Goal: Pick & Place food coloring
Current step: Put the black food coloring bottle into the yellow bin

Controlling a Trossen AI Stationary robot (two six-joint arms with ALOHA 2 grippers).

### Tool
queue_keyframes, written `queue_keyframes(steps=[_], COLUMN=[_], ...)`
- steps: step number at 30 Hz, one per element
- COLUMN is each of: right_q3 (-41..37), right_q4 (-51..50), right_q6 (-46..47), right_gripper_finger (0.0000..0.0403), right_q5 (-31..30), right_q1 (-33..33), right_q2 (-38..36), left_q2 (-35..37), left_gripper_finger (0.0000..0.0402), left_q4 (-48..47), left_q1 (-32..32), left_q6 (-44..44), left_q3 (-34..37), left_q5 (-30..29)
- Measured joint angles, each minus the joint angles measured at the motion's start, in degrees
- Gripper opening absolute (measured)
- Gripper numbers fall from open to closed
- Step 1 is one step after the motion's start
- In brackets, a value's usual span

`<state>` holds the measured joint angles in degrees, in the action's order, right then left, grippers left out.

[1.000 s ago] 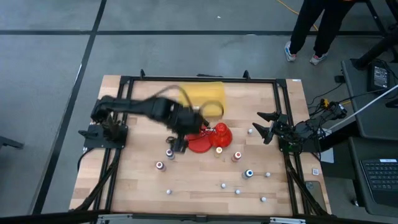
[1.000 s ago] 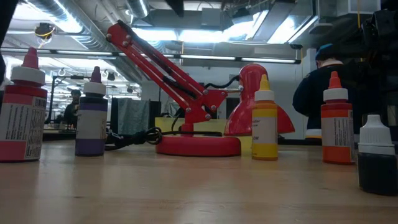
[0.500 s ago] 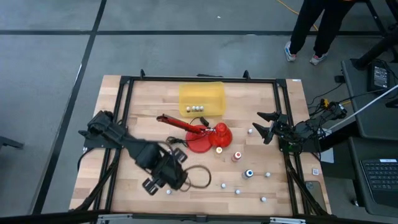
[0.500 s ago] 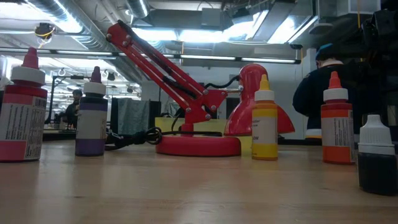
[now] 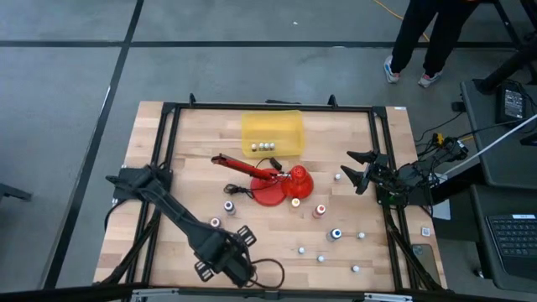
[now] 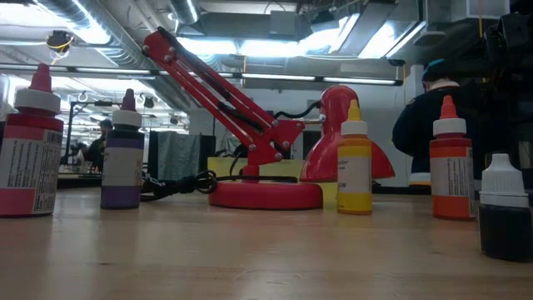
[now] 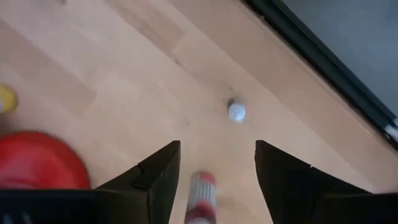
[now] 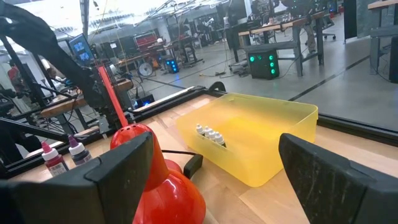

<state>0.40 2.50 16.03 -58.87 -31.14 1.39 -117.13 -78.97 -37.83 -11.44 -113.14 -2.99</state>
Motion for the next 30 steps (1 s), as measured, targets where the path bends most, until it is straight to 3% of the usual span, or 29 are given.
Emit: queue_keyframes(steps=[17, 30], right_q3=[0.0, 0.0], right_q4=[0.0, 0.0], right_q6=[0.0, 0.0], right_gripper_finger=[0.0347, 0.0347], right_q5=[0.0, 0.0], right_q1=[0.0, 0.0], right_q2=[0.0, 0.0], left_q2=[0.3, 0.3], left_gripper_finger=[0.0196, 0.0196], left_q4=[17.4, 25.4], left_q1=[-2.3, -2.2], left_q6=[2.3, 2.2], left_q3=[19.6, 26.8], left_q5=[1.8, 2.7])
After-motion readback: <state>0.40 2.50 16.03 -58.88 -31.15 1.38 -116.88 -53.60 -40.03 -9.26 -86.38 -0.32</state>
